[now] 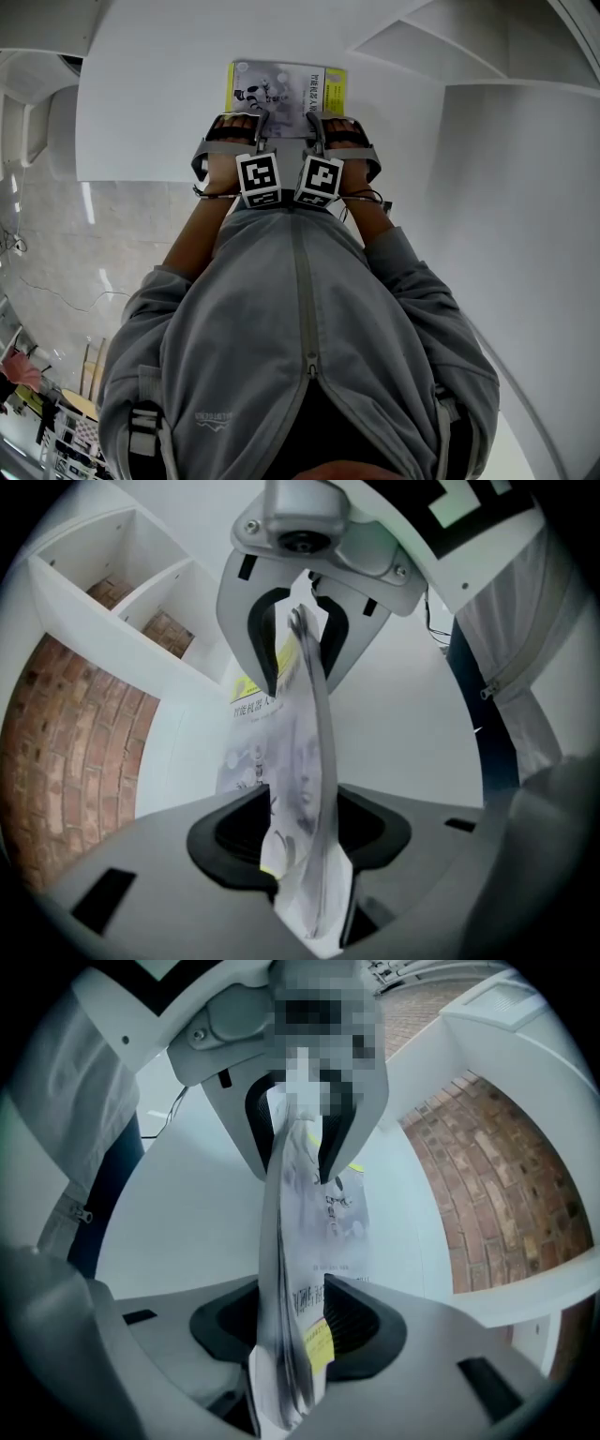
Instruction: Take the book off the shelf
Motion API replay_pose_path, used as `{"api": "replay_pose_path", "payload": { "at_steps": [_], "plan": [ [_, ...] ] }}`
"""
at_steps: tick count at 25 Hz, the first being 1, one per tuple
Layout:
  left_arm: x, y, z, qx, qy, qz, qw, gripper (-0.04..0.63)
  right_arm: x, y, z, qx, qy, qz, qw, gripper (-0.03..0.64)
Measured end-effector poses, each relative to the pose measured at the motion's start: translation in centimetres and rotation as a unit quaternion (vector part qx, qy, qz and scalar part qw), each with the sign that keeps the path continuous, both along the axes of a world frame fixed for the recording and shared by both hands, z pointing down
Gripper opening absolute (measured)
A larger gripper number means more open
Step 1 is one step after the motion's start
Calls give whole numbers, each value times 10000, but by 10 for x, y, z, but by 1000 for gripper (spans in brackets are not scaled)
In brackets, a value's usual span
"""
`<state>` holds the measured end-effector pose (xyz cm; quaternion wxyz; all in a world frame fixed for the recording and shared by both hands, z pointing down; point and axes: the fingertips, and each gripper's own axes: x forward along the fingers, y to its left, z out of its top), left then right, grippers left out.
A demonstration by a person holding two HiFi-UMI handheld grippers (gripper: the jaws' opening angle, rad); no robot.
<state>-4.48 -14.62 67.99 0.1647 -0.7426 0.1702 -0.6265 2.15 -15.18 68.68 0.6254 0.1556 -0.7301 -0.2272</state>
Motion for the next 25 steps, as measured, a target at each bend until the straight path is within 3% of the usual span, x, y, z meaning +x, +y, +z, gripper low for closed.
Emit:
{"api": "replay_pose_path", "payload": {
  "at_steps": [10,17,25],
  "plan": [
    [-4,19,-6,-420,80,100,9990,195,-2,23,-5,-497,-144,12,9987,190],
    [-7,25,-27,-590,252,-136,9978,195,-3,35,-19,-956,-322,156,9948,193],
    [-6,31,-50,-516,606,-355,9962,193,-8,35,-41,-828,-669,379,9936,193]
  ]
}}
